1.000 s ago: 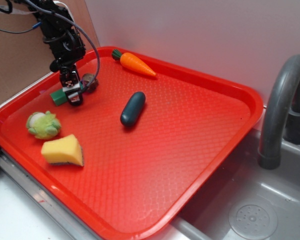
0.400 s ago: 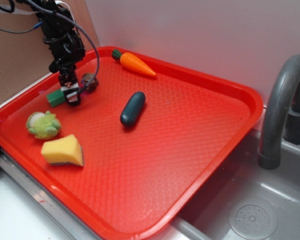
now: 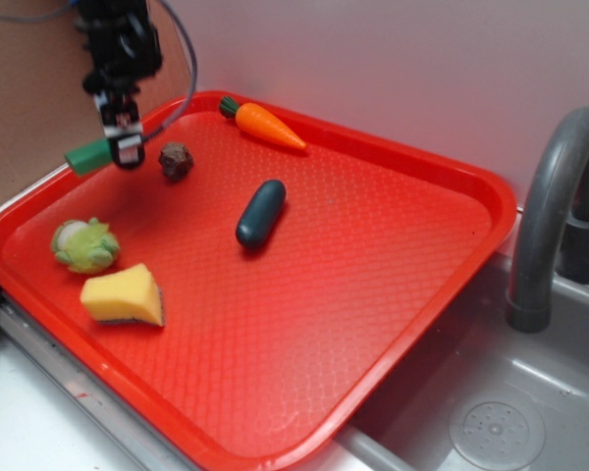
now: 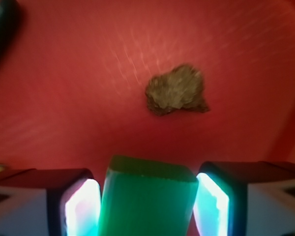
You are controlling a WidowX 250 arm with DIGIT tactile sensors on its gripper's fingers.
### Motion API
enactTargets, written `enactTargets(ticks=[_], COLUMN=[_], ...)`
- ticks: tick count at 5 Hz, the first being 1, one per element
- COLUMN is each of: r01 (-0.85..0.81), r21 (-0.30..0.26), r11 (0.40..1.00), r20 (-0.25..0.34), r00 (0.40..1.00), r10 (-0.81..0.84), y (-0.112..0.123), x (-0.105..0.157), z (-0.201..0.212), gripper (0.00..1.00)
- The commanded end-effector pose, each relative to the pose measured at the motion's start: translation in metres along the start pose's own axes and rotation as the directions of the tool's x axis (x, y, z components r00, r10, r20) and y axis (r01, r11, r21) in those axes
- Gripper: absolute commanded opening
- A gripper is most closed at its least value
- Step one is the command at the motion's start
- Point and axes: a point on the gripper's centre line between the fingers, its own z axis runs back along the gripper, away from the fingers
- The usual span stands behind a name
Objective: Grab the green block.
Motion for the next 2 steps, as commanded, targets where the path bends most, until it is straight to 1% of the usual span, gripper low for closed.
enactTargets(ticks=[1,2], r01=[0.020,0.052], r21=[0.024,0.049], r11=[0.999,0.997], r20=[0.208,0.268], r00=[0.978,0.961], r10=[-0.025,-0.064], y=[-0.033,-0.054], x=[-0.011,-0.022], z=[0.115,0.162], gripper=[0.00,0.00])
